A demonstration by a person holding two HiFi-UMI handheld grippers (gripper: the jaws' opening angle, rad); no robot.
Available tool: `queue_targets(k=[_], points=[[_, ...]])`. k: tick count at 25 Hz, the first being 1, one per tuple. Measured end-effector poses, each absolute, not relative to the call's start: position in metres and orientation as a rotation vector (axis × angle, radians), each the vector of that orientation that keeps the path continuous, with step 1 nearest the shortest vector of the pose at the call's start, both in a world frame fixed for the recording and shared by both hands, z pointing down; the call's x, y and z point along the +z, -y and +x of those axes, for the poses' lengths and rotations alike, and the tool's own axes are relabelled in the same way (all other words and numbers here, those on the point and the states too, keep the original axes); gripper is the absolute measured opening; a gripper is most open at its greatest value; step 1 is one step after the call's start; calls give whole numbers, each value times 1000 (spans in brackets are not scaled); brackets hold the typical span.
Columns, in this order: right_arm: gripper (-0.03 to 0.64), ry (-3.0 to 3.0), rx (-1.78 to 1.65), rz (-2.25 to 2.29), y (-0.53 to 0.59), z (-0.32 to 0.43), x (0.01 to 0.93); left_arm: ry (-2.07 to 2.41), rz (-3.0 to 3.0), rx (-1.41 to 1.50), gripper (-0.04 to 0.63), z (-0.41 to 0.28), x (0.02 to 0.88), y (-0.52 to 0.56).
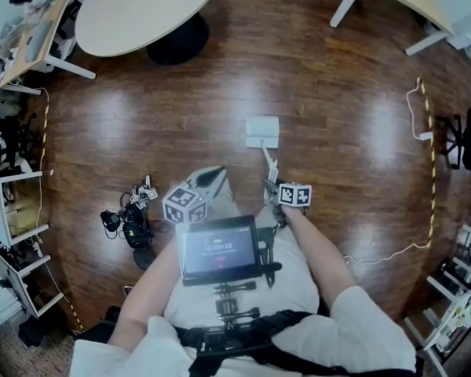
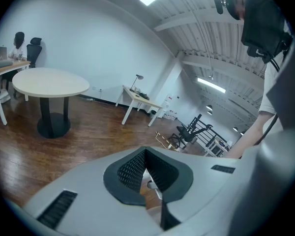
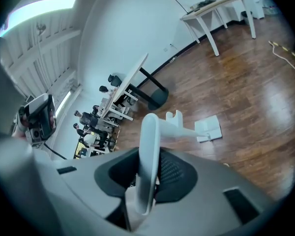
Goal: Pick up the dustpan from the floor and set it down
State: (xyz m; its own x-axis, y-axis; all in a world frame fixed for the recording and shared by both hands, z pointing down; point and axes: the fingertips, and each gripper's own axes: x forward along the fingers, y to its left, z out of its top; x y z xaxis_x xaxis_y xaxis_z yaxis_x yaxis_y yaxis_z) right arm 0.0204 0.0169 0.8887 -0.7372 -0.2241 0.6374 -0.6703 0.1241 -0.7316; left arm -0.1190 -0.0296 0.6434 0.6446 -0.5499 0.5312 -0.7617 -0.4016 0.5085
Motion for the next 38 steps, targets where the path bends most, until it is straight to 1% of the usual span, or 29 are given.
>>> queue_targets(k=[19,38], points=[[97,2085,1790,894,8,19,857,1042,2114,327,-6,-125,638,18],[87,2123,1900,871,18,19,799,1068,2168,286,-5,-134,622,44]])
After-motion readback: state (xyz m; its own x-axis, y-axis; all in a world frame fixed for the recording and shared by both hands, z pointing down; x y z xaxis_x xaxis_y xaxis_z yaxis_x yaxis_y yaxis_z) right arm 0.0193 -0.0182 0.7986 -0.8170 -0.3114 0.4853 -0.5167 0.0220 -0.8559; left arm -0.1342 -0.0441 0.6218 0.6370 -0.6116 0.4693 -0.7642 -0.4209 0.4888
